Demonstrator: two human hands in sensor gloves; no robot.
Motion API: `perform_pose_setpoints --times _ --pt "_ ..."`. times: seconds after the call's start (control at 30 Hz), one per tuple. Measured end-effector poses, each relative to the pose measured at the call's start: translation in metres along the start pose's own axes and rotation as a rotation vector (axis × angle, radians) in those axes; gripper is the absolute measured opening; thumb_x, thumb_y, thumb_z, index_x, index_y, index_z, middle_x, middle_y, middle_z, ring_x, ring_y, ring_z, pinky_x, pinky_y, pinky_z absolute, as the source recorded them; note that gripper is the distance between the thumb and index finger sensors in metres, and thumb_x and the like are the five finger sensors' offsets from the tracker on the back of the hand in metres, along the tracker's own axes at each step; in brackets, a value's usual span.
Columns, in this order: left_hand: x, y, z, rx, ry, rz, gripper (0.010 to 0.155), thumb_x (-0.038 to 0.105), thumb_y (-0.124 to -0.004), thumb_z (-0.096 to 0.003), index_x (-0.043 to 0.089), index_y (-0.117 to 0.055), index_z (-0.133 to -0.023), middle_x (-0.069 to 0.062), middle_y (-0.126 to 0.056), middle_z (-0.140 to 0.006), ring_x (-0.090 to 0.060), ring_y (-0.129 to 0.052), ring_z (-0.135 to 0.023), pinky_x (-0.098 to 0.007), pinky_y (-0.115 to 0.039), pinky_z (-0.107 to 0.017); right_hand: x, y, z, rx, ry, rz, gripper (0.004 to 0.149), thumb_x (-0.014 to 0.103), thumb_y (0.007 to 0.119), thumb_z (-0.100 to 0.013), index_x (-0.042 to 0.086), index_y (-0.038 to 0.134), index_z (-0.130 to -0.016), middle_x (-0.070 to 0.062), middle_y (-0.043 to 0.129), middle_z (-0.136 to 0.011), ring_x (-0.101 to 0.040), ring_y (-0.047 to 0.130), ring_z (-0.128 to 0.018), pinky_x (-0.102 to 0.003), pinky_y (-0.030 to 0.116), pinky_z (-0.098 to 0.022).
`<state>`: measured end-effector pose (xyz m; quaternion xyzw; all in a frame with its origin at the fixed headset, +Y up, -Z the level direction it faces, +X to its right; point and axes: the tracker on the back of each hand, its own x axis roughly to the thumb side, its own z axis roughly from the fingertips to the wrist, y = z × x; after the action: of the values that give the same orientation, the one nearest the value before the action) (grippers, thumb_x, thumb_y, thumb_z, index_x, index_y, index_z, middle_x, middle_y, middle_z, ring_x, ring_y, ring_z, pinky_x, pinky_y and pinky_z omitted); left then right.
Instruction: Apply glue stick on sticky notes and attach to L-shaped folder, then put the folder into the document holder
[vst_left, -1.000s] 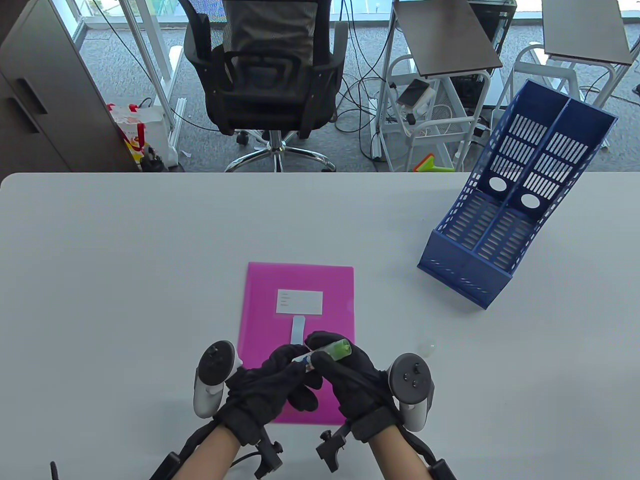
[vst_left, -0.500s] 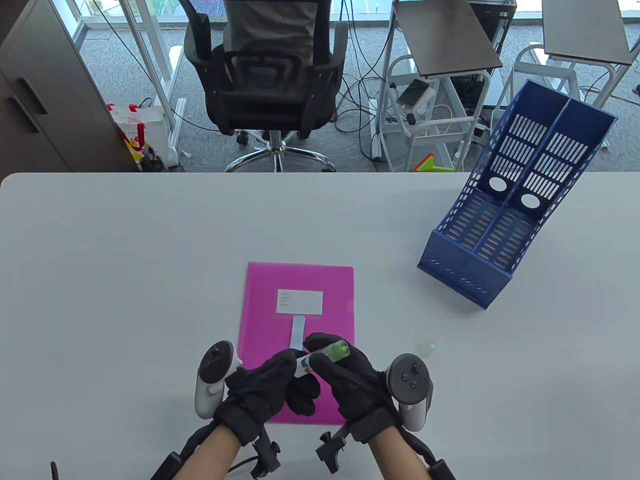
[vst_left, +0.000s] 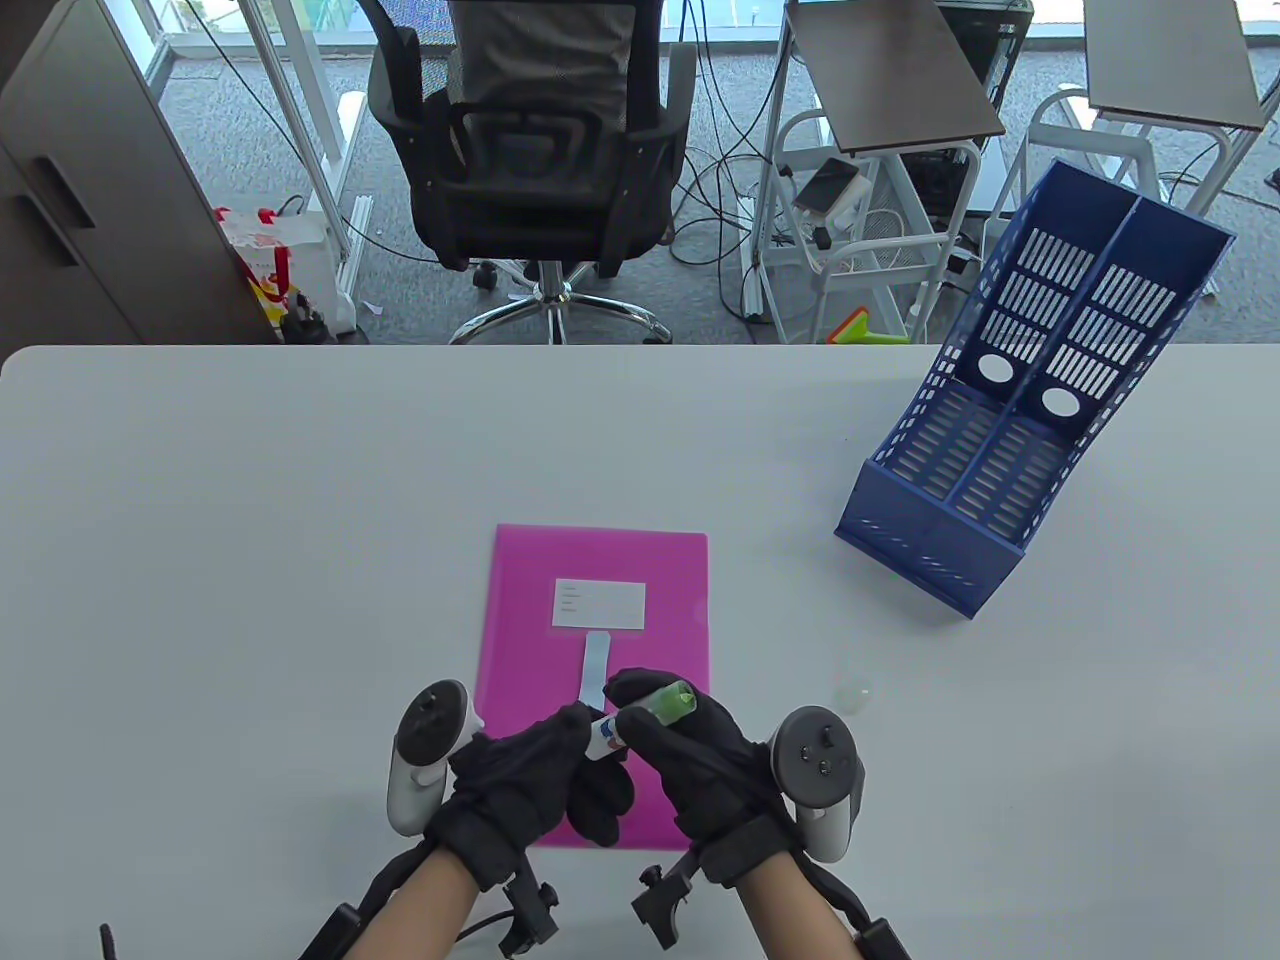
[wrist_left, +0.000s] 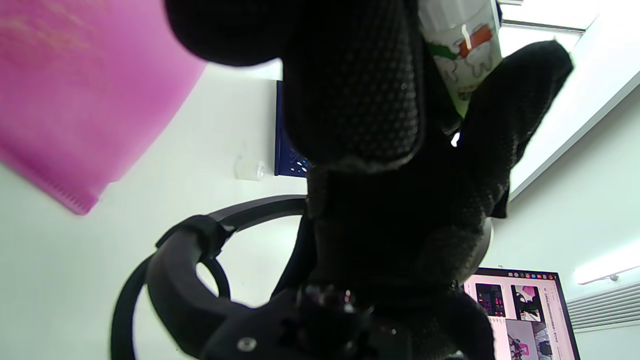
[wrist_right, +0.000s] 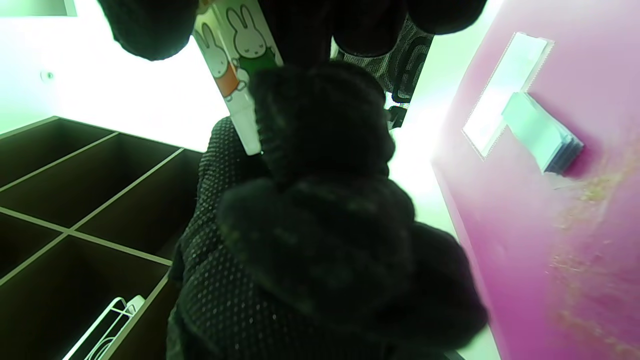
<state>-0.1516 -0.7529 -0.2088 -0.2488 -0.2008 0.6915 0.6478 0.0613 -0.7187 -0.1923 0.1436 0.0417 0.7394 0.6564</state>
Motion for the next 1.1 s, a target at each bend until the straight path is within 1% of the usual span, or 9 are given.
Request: perform_pose_setpoints --times 0.13,0.2,0.27,0.37,0.67,0.77,0.9,1.0,1.1 --pt "0.002 -0.002 -0.001 -0.014 -0.013 0.011 0.061 0.054 -0.061 -0.0555 0.017 -0.045 -0.101 0.0 -0.086 -0.084 -0.007 -0.102 -0.056 -0.03 -0.084 -0.047 0.001 -0.004 0.001 -0.038 -0.005 0.006 0.048 0.053 0.071 -0.058 0.024 0.066 -0.097 -0.002 0.07 -0.105 -0.039 0.057 -0.103 -0.063 0.05 -0.072" --pt "0.007 -0.004 -0.002 -0.005 -0.028 -0.077 0.06 0.05 -0.068 -0.0545 0.021 -0.042 -0.1 0.003 -0.081 -0.09 -0.003 -0.101 -0.06 -0.027 -0.085 -0.05 0.001 -0.008 0.001 -0.045 -0.004 0.002 0.049 0.053 0.071 -0.058 0.024 0.066 -0.097 -0.002 0.07 -0.105 -0.039 0.056 -0.103 -0.063 0.05 -0.072" --pt "0.011 -0.004 -0.001 0.039 -0.049 -0.171 0.06 0.05 -0.07 -0.0518 0.022 -0.045 -0.099 0.005 -0.084 -0.087 0.001 -0.103 -0.058 -0.025 -0.087 -0.05 0.002 -0.009 0.002 -0.032 -0.01 0.0 0.049 0.053 0.071 -0.058 0.024 0.066 -0.097 -0.002 0.07 -0.105 -0.039 0.056 -0.103 -0.063 0.05 -0.072" --pt "0.01 -0.004 -0.002 0.026 -0.044 -0.133 0.06 0.049 -0.07 -0.0521 0.018 -0.048 -0.099 0.003 -0.086 -0.084 -0.001 -0.104 -0.058 -0.026 -0.087 -0.05 0.003 -0.009 0.002 -0.041 -0.011 0.012 0.048 0.053 0.071 -0.058 0.024 0.066 -0.096 -0.002 0.07 -0.105 -0.039 0.057 -0.103 -0.063 0.05 -0.072" --pt "-0.003 -0.009 -0.007 -0.094 0.018 0.021 0.06 0.054 -0.047 -0.0565 0.007 -0.066 -0.089 -0.004 -0.099 -0.058 -0.009 -0.106 -0.032 -0.03 -0.087 -0.033 0.001 -0.01 0.002 -0.042 -0.001 0.031 0.048 0.053 0.072 -0.057 0.023 0.068 -0.095 -0.003 0.071 -0.104 -0.04 0.058 -0.102 -0.063 0.051 -0.071" --pt "-0.005 -0.011 -0.007 -0.097 0.03 0.023 0.06 0.055 -0.045 -0.0568 0.009 -0.063 -0.092 -0.004 -0.097 -0.063 -0.009 -0.106 -0.037 -0.03 -0.086 -0.036 0.001 -0.012 0.002 -0.048 -0.003 0.055 0.048 0.053 0.072 -0.057 0.023 0.068 -0.095 -0.003 0.072 -0.103 -0.04 0.058 -0.102 -0.063 0.051 -0.071" --pt "-0.003 -0.011 -0.006 -0.096 0.013 0.043 0.059 0.052 -0.059 -0.0577 0.019 -0.039 -0.103 0.0 -0.079 -0.092 -0.009 -0.099 -0.065 -0.031 -0.081 -0.054 0.0 -0.013 0.003 -0.065 -0.001 0.081 0.048 0.053 0.072 -0.057 0.023 0.068 -0.095 -0.003 0.072 -0.103 -0.04 0.059 -0.101 -0.063 0.051 -0.071" --pt "0.002 -0.008 -0.005 -0.045 -0.014 -0.118 0.057 0.053 -0.064 -0.0548 0.027 -0.045 -0.102 0.008 -0.084 -0.089 -0.003 -0.101 -0.063 -0.027 -0.084 -0.053 0.001 -0.013 0.003 -0.052 -0.001 0.043 0.049 0.053 0.071 -0.057 0.023 0.068 -0.095 -0.003 0.072 -0.103 -0.04 0.058 -0.102 -0.063 0.051 -0.072" --pt "0.002 -0.008 -0.006 -0.06 -0.009 -0.089 0.056 0.052 -0.062 -0.0562 0.021 -0.05 -0.101 0.005 -0.087 -0.084 -0.007 -0.102 -0.059 -0.029 -0.084 -0.051 0.001 -0.013 0.003 -0.056 -0.003 0.057 0.048 0.053 0.072 -0.057 0.023 0.068 -0.095 -0.003 0.072 -0.103 -0.04 0.059 -0.101 -0.063 0.051 -0.071"
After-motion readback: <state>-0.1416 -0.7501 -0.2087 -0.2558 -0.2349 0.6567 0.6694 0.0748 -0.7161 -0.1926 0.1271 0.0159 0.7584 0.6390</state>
